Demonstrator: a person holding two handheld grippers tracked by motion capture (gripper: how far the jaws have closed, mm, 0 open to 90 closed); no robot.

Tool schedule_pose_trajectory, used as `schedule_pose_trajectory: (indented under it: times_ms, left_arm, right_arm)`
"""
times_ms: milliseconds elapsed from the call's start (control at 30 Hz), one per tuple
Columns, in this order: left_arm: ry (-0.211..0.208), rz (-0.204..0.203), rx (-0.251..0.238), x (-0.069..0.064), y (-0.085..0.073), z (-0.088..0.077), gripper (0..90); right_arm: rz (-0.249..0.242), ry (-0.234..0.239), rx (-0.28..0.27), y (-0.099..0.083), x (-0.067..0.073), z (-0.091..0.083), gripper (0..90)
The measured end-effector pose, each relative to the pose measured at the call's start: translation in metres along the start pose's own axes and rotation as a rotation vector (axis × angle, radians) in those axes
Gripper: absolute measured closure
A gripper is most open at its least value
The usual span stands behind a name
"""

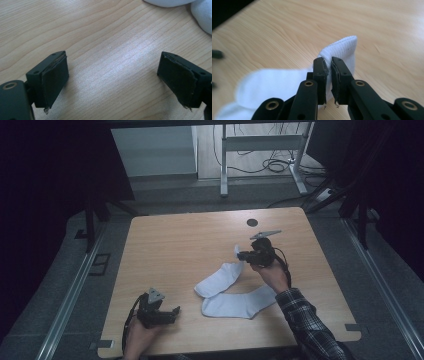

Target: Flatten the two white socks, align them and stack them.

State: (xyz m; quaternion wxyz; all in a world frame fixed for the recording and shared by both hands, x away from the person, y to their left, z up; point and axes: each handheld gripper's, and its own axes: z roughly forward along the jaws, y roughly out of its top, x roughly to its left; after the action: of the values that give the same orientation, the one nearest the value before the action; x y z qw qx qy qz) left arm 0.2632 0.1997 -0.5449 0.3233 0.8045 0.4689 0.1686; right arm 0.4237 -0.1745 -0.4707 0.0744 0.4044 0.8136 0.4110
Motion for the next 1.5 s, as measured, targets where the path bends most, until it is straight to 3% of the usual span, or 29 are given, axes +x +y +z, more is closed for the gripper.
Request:
schedule_pose_trajectory:
  times_ms: [200, 367, 533, 633, 700, 800, 867, 1000, 1133, 1267, 1367, 1433, 1500]
  left_arm:
    - [-0.002, 0.002, 0.001, 0.000, 0.000, 0.000, 10.0]
    - [-0.002, 0.003, 0.005, 0.001, 0.001, 0.001, 10.0]
    - [0.014, -0.015, 0.018, 0.000, 0.005, 0.001, 10.7]
    - [0.023, -0.034, 0.026, 0.001, 0.009, 0.000, 19.7]
    - [0.011, -0.042, 0.007, 0.000, 0.014, -0.001, 26.9]
    - [-0.061, -0.046, -0.066, -0.006, 0.025, -0.005, 39.8]
    - [-0.114, -0.032, -0.101, -0.014, 0.035, -0.004, 42.4]
    - [-0.177, 0.051, -0.123, -0.037, 0.052, 0.006, 42.5]
    - [-0.202, 0.093, -0.107, -0.055, 0.065, 0.024, 43.7]
    - [-0.202, 0.122, -0.064, -0.061, 0.069, 0.040, 48.3]
    - [-0.196, 0.135, -0.038, -0.062, 0.068, 0.047, 56.6]
    - [-0.194, 0.144, -0.022, -0.062, 0.067, 0.049, 63.9]
    - [-0.203, 0.132, -0.018, -0.061, 0.067, 0.050, 71.8]
  right_arm:
    - [0.004, -0.088, 0.054, -0.028, -0.025, -0.006, 70.1]
    - [0.004, -0.126, 0.069, -0.043, -0.038, -0.017, 61.1]
    - [0.007, -0.134, 0.057, -0.047, -0.044, -0.029, 65.1]
    - [-0.004, -0.111, 0.058, -0.049, -0.044, -0.030, 69.4]
    - [-0.021, -0.112, 0.069, -0.051, -0.043, -0.028, 70.6]
    - [-0.034, -0.111, 0.078, -0.055, -0.044, -0.025, 69.7]
    - [-0.031, -0.111, 0.078, -0.058, -0.045, -0.022, 66.9]
    - [-0.039, -0.114, 0.083, -0.062, -0.045, -0.018, 63.1]
    - [-0.061, -0.129, 0.091, -0.065, -0.043, -0.016, 62.0]
    - [-0.072, -0.125, 0.095, -0.068, -0.044, -0.013, 62.1]
    - [-0.086, -0.134, 0.118, -0.071, -0.042, -0.008, 68.8]
    - [-0.102, -0.149, 0.121, -0.073, -0.040, -0.006, 78.3]
    - [-0.106, -0.147, 0.120, -0.072, -0.039, -0.006, 84.1]
